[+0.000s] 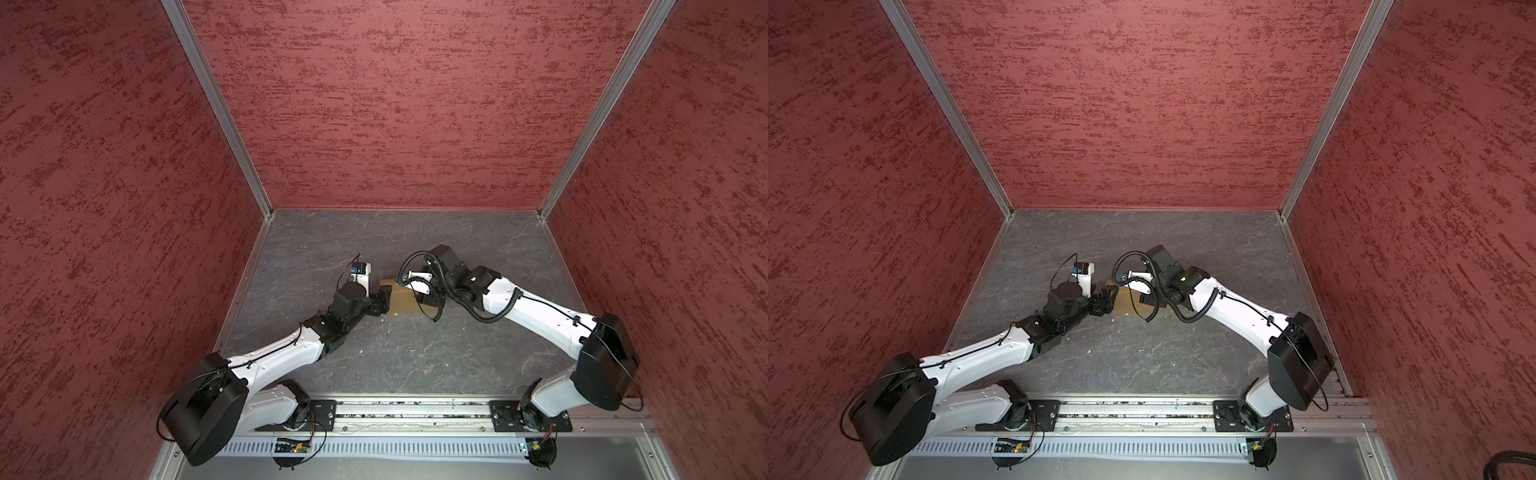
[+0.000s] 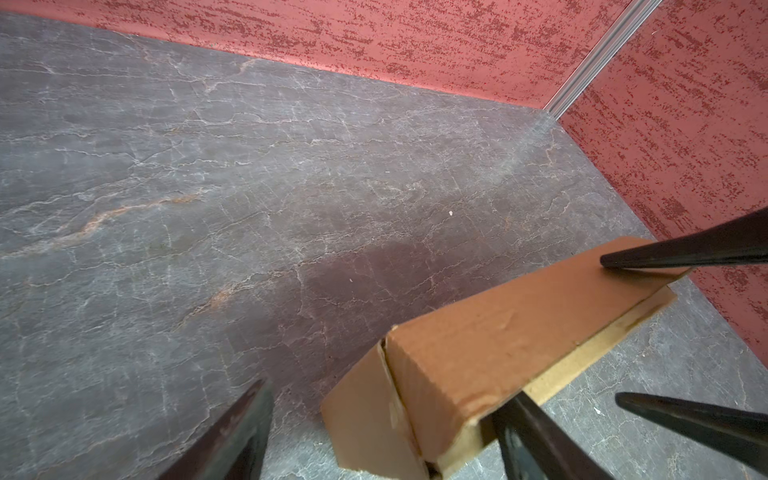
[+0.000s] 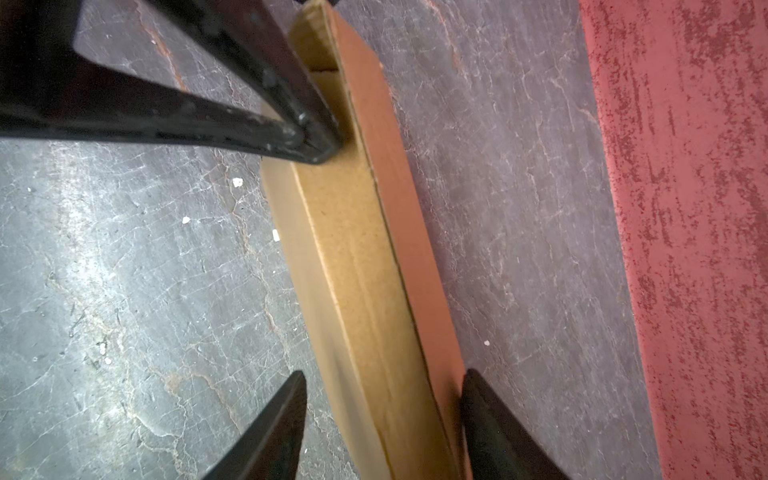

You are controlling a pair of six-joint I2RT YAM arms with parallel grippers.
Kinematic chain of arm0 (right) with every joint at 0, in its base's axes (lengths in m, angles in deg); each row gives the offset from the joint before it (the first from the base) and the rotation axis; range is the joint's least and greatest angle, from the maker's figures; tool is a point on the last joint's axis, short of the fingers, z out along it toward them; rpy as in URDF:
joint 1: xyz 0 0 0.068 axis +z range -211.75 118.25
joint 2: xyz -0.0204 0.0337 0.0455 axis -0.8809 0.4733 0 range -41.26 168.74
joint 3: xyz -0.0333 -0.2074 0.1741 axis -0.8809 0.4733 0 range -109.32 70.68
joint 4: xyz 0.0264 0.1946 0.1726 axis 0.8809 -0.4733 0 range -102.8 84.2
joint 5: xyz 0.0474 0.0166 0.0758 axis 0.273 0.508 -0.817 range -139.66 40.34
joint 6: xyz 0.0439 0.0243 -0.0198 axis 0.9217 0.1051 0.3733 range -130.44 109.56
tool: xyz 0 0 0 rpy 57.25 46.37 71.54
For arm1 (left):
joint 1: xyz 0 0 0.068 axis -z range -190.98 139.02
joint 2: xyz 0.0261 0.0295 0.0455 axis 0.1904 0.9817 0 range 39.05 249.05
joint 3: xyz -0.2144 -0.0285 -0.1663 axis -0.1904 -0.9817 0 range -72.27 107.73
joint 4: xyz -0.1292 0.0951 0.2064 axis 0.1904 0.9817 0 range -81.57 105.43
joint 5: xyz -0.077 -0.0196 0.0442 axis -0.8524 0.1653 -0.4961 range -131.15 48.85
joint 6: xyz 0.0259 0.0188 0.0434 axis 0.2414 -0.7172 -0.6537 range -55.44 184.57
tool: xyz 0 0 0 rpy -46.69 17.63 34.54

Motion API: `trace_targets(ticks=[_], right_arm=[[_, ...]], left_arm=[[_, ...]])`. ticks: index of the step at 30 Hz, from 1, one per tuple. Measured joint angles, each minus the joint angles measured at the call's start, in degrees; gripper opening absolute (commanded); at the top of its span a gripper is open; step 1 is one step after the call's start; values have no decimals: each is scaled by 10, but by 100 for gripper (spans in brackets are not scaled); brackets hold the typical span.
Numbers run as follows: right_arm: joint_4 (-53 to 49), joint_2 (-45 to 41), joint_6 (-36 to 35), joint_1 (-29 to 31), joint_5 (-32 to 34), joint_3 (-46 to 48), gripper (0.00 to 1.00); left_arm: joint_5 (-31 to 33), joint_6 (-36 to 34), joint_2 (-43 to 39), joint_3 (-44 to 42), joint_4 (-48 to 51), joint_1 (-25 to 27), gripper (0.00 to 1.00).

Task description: Fold the paper box

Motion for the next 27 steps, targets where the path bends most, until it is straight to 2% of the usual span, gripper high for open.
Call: trace_targets(ticks=[21,27], right_arm=[[52,7,4,7,10,16,42],[57,7,7,7,11,18,41]], left_arm=[[-4,0,-5,-2,1,-2,82],[-4,0,-7,-3,1,-2,82]])
